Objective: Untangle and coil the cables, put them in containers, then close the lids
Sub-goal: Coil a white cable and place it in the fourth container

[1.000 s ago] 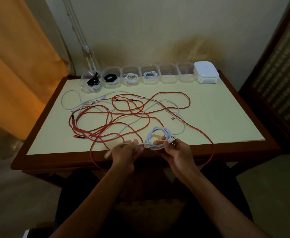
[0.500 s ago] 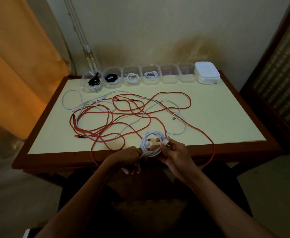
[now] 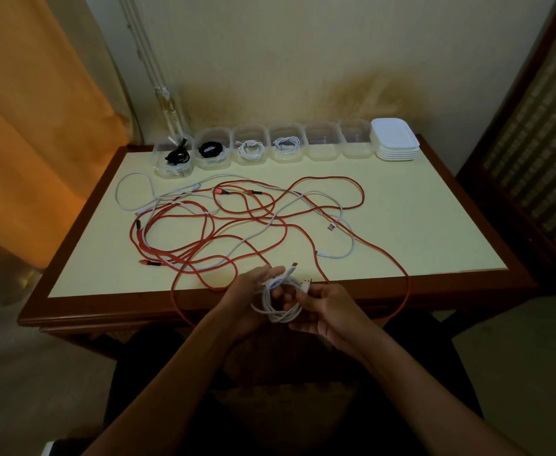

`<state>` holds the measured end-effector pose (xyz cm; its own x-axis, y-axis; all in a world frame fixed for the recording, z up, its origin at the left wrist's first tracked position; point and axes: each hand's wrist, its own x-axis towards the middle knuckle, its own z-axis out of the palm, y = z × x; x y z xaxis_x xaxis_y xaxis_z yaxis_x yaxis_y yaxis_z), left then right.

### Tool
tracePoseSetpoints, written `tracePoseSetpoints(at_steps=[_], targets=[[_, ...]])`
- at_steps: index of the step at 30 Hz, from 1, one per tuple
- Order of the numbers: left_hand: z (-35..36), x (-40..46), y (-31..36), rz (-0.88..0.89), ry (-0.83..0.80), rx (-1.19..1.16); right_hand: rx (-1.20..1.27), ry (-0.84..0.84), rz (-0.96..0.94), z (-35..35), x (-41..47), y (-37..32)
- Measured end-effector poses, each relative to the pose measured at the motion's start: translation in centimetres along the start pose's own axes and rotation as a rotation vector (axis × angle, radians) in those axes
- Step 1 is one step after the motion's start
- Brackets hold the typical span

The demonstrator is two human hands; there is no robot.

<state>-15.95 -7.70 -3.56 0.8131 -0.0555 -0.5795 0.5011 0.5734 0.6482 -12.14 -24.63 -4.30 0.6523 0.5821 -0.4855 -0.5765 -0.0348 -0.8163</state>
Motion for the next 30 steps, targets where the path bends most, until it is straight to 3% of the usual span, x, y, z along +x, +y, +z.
tracePoseSetpoints(at_steps=[4,7,10,16,22,27,30], targets=[[0.2,0.5,-1.1,0.094,0.045,0.079,-0.362,0.176,-0.118,0.4,0.3,-0.3],[0.2,0.6,-1.2,0.102,0.133,0.061,-0.909,0.365,-0.390,-0.2,0.9,-0.6],[0.6,0.7,-1.4,0.112,0.140,0.128,-1.161,0.281,-0.587,-0.5,1.4,-0.9],[1.3,0.4,-0.8,0.096,0.109,0.172,-1.174,0.195,-0.649,0.0,1.5,-2.5],[-0.3,-1.0,0.0,-0.099,-0.146,-0.194,-0.934,0.330,-0.614,-1.8,1.0,-7.0],[-0.6,-0.9,1.3,-0.052,-0.141,-0.037,-0.915,0.333,-0.642,-2.0,1.3,-7.6],[-0.8,-0.2,1.3,0.042,0.010,0.150,-1.182,0.354,-0.723,-2.4,1.9,-6.8]])
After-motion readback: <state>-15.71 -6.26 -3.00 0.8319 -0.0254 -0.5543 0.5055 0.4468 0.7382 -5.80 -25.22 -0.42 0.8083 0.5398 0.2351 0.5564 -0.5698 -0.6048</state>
